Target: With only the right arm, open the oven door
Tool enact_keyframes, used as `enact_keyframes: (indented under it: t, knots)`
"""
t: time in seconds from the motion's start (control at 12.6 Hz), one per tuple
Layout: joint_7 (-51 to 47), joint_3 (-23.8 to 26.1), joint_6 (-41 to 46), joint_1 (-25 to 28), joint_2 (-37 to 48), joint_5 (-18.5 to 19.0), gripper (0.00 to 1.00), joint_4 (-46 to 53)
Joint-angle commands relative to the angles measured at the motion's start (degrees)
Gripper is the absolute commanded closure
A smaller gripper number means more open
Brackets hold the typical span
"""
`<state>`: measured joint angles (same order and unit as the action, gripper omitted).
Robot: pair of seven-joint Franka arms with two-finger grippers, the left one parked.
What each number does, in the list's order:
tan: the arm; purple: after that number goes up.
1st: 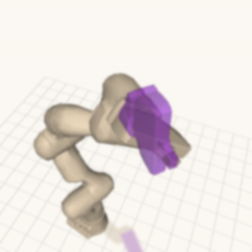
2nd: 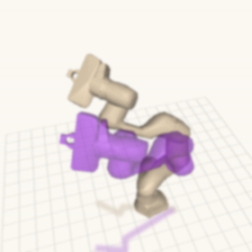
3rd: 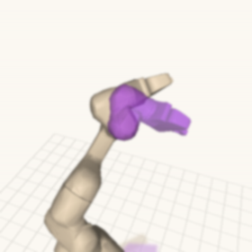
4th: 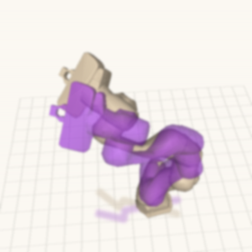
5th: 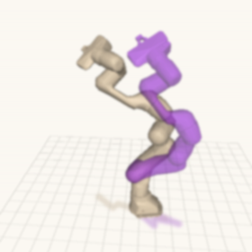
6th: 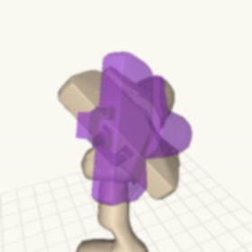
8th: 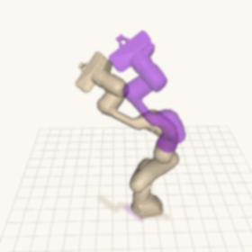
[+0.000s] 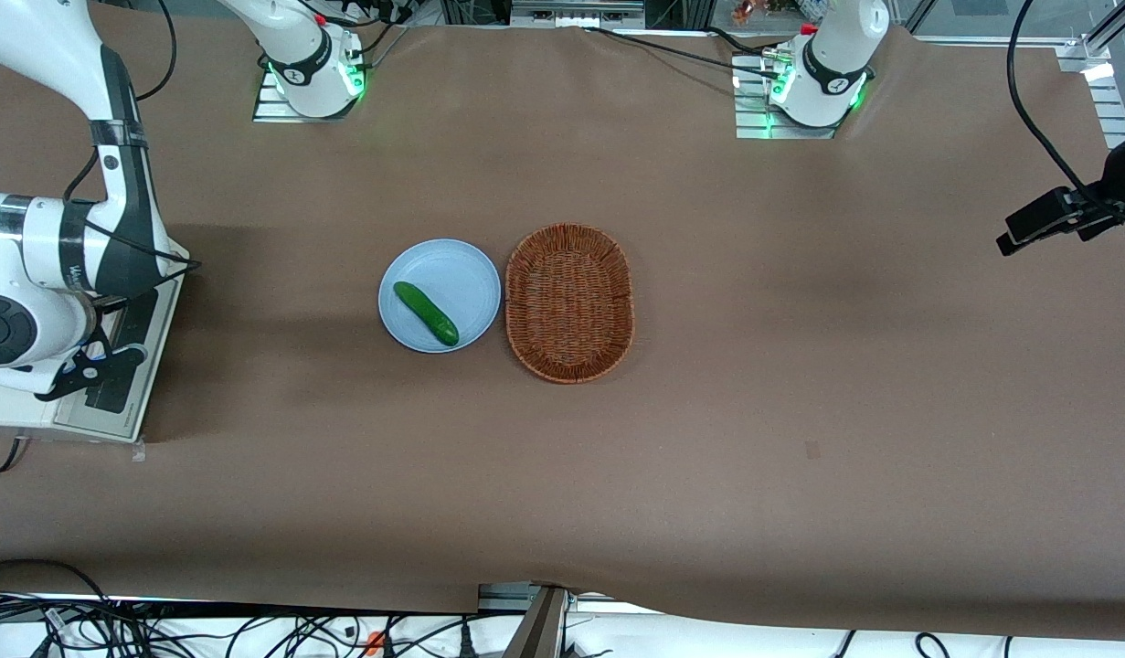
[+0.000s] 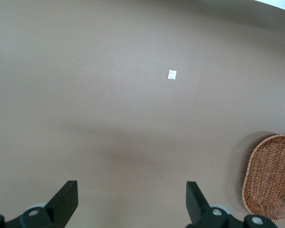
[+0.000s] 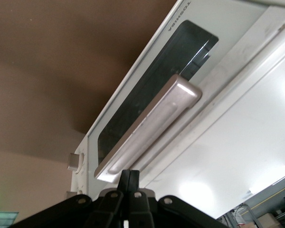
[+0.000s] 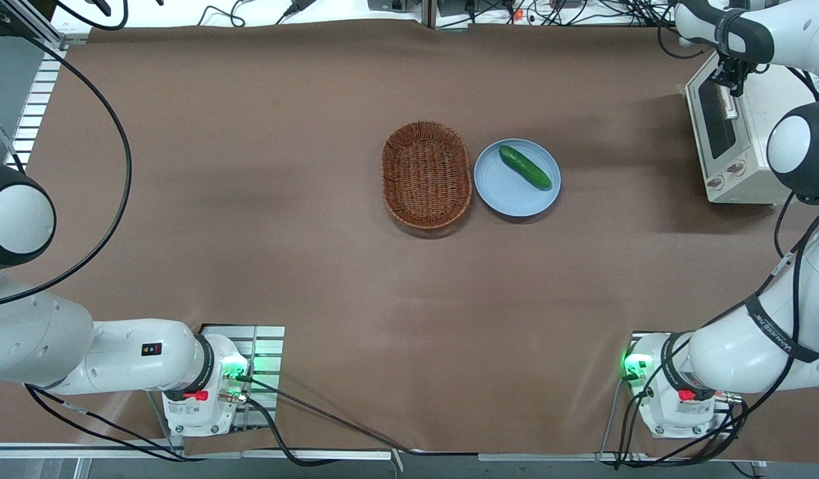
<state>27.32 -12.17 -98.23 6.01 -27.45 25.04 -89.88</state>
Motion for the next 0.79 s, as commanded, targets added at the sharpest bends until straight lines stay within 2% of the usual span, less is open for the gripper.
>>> enact_keyframes:
  t: [0.0, 0.72]
  knots:
    - [0.80, 0.30, -2.13, -0.12, -0.24, 1.32, 1.00, -0.83]
    - [0.72, 0.39, -3.37, -0.12, -1.38, 0.97, 1.00, -1.18]
